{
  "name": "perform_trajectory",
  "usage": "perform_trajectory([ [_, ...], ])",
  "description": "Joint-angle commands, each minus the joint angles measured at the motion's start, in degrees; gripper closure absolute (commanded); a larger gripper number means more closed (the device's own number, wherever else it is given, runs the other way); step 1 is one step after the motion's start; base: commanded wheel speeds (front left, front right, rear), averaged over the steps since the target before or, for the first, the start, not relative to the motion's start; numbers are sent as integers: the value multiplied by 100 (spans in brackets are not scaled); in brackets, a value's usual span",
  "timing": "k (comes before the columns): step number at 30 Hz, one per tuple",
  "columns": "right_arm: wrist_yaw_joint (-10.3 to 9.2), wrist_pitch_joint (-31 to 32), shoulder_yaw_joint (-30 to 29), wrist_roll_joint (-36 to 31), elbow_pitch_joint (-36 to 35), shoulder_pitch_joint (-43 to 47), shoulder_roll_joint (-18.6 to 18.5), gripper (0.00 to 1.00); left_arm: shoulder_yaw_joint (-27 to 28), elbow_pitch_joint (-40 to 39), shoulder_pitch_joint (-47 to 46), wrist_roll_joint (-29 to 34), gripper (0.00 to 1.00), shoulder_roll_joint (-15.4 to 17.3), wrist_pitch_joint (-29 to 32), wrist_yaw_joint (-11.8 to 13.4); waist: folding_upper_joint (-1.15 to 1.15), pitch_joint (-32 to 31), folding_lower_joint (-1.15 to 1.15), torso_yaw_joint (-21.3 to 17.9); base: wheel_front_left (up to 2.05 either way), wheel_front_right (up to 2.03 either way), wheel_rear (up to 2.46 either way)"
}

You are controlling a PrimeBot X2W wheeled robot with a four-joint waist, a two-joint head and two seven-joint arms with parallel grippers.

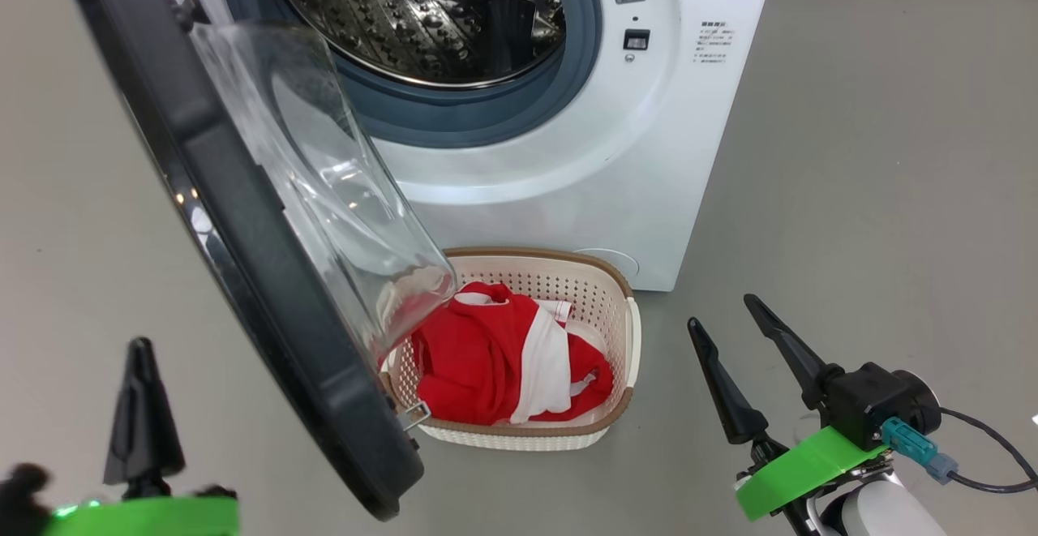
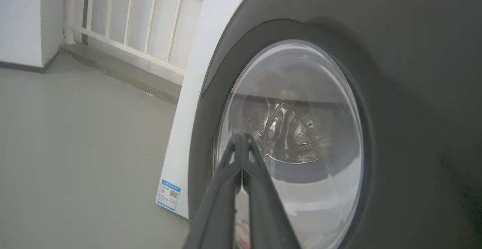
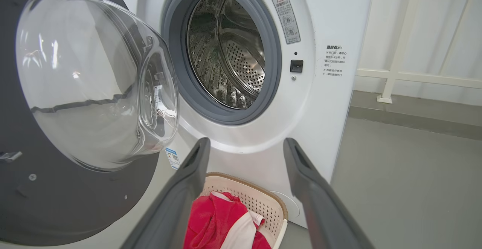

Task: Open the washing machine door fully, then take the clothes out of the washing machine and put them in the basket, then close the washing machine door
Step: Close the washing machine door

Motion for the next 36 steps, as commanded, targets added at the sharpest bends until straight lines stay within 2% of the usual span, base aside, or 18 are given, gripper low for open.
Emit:
perform_trajectory([
  [1, 26, -37, 140, -46, -131, -102, -27, 0, 159, -205, -287, -1124, 100, 67, 9, 50, 0, -21, 0, -2, 0, 0, 0],
  [2, 26, -37, 140, -46, -131, -102, -27, 0, 159, -205, -287, -1124, 100, 67, 9, 50, 0, -21, 0, -2, 0, 0, 0],
  [6, 26, -37, 155, -32, -127, -112, -23, 0, 164, -609, -428, -3232, 100, 66, 340, 113, 0, -24, 0, -19, 0, 0, 0],
  [9, 26, -37, 163, -26, -126, -103, -12, 0, 222, -1045, -514, -4557, 100, 66, 753, 261, 0, -3, 0, -32, 0, 0, 0],
  [16, 26, -37, 191, -3, -83, -135, 4, 0, 580, -1896, -730, -6325, 100, 108, 1838, 1111, 0, 28, 0, -94, 0, 0, 0],
  [20, 26, -37, 210, 9, -78, -155, 9, 0, 526, -2295, -736, -6662, 100, 348, 2371, 1512, 0, 52, 0, -152, 0, 0, 0],
  [25, 26, -37, 242, 26, -91, -166, 27, 0, 384, -2624, -692, -6718, 100, 505, 2657, 1837, 0, 121, 0, -266, 0, 0, 0],
  [29, 26, -37, 247, 32, -95, -180, 42, 0, 236, -2770, -723, -6728, 100, 514, 2764, 1939, 0, 183, 0, -373, 0, 0, 0],
  [36, 26, -37, 257, 36, -103, -220, 41, 0, 18, -2736, -909, -6716, 100, 409, 2749, 1959, 0, 236, 0, -611, 0, 0, 0],
])
